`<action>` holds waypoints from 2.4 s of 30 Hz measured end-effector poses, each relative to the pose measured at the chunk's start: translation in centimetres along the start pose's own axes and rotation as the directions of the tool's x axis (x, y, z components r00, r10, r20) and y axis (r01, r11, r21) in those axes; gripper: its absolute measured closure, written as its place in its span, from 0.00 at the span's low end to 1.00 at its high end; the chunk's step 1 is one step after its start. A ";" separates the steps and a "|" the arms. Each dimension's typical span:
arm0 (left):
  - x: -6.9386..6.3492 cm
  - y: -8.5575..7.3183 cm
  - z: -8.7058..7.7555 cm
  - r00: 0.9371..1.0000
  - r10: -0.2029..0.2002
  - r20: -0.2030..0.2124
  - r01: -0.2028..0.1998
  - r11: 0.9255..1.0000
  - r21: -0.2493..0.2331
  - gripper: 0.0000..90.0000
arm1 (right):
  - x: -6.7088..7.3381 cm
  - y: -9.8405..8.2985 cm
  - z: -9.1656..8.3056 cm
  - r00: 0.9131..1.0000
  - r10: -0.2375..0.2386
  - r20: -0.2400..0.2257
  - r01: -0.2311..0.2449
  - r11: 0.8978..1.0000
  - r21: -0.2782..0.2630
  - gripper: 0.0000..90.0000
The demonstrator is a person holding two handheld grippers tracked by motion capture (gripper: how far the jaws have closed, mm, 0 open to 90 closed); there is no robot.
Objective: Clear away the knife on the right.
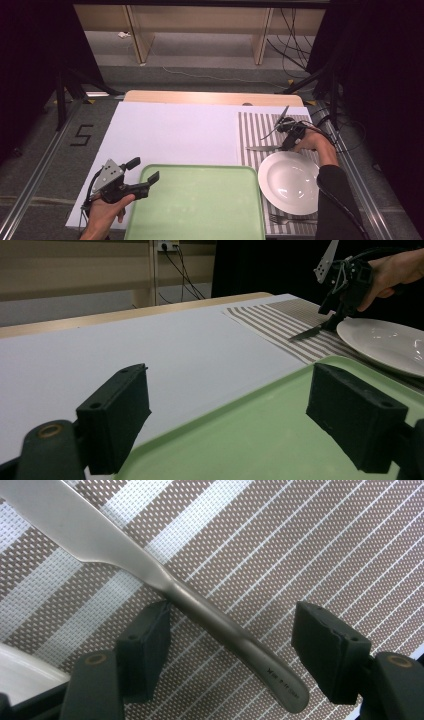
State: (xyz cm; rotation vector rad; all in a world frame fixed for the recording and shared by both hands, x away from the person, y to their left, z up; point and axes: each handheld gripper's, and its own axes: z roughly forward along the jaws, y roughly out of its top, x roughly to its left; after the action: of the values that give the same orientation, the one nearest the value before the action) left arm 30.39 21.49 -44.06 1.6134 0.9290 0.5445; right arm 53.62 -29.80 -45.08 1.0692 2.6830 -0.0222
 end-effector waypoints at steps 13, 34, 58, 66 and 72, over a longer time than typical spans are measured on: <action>0.0 0.0 0.0 1.000 0.000 0.002 0.000 1.000 -0.002 0.18 | 0.1 0.4 -0.1 1.000 -0.015 -0.023 0.016 0.999 0.028 0.45; -0.1 0.0 -0.1 1.000 0.003 0.006 -0.003 1.000 0.000 0.18 | 0.1 0.6 -0.1 0.996 -0.055 -0.064 0.057 0.998 0.038 0.57; -0.2 0.0 -0.1 1.000 0.003 0.008 -0.003 1.000 -0.001 0.18 | 0.7 0.5 -0.3 0.993 -0.090 -0.082 0.092 0.995 0.024 0.75; -0.2 0.0 -0.1 1.000 0.003 0.008 -0.003 1.000 0.000 0.18 | 0.9 0.5 -0.3 0.991 -0.100 -0.084 0.103 0.994 0.027 0.81; -0.2 0.0 -0.1 1.000 0.003 0.007 -0.003 1.000 0.001 0.18 | 1.0 0.6 -0.3 0.990 -0.111 -0.089 0.114 0.993 0.026 0.84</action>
State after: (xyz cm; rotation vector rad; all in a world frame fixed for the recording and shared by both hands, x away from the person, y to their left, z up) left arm 30.27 21.38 -43.98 1.6169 0.9221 0.5400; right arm 53.26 -28.70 -44.99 0.9472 2.8280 -0.0385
